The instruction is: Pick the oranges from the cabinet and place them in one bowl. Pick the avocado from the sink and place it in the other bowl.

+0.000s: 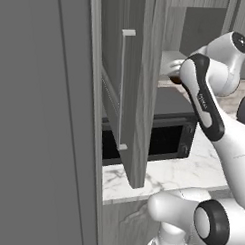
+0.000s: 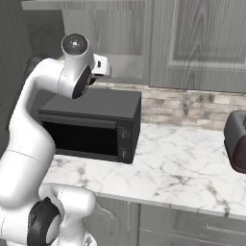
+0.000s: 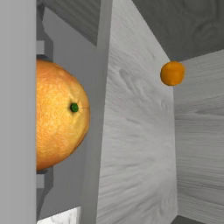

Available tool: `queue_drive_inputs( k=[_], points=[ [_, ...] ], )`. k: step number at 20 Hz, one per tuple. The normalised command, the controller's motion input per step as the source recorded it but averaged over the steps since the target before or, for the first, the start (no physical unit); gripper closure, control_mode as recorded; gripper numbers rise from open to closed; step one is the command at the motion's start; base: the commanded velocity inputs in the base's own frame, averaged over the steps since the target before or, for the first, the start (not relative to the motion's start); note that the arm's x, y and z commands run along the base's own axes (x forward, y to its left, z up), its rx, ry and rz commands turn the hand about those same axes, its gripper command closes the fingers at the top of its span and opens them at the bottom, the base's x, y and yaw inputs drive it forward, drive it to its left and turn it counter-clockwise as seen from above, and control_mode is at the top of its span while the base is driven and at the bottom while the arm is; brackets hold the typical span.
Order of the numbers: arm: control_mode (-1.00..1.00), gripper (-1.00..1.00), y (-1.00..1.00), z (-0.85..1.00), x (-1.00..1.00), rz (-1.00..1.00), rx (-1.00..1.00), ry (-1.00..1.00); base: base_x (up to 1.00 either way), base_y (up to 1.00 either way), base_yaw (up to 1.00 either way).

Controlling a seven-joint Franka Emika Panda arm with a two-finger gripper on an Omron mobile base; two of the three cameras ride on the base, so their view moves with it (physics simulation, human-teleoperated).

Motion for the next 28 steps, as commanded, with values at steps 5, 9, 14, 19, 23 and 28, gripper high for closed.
queue_drive_inputs(
  k=[5, 9, 14, 19, 23, 28],
  points=[
    [-1.0, 1.0, 0.05, 0.0, -0.38, 0.09, -0.03, 0.0, 0.0, 0.0, 0.0],
    [-1.0, 1.0, 0.05, 0.0, -0.37, 0.05, -0.03, 0.0, 0.0, 0.0, 0.0],
    [-1.0, 1.0, 0.07, 0.0, -0.34, 0.03, -0.05, 0.0, 0.0, 0.0, 0.0],
    [-1.0, 1.0, 0.08, -0.01, -0.3, 0.01, -0.04, 0.0, 0.0, 0.0, 0.0],
    [-1.0, 1.0, 0.09, -0.03, -0.27, 0.0, -0.05, 0.01, 0.0, 0.0, 0.0],
    [-1.0, 1.0, 0.09, -0.05, -0.27, 0.0, -0.05, 0.0, 0.0, 0.0, 0.0]
  ],
)
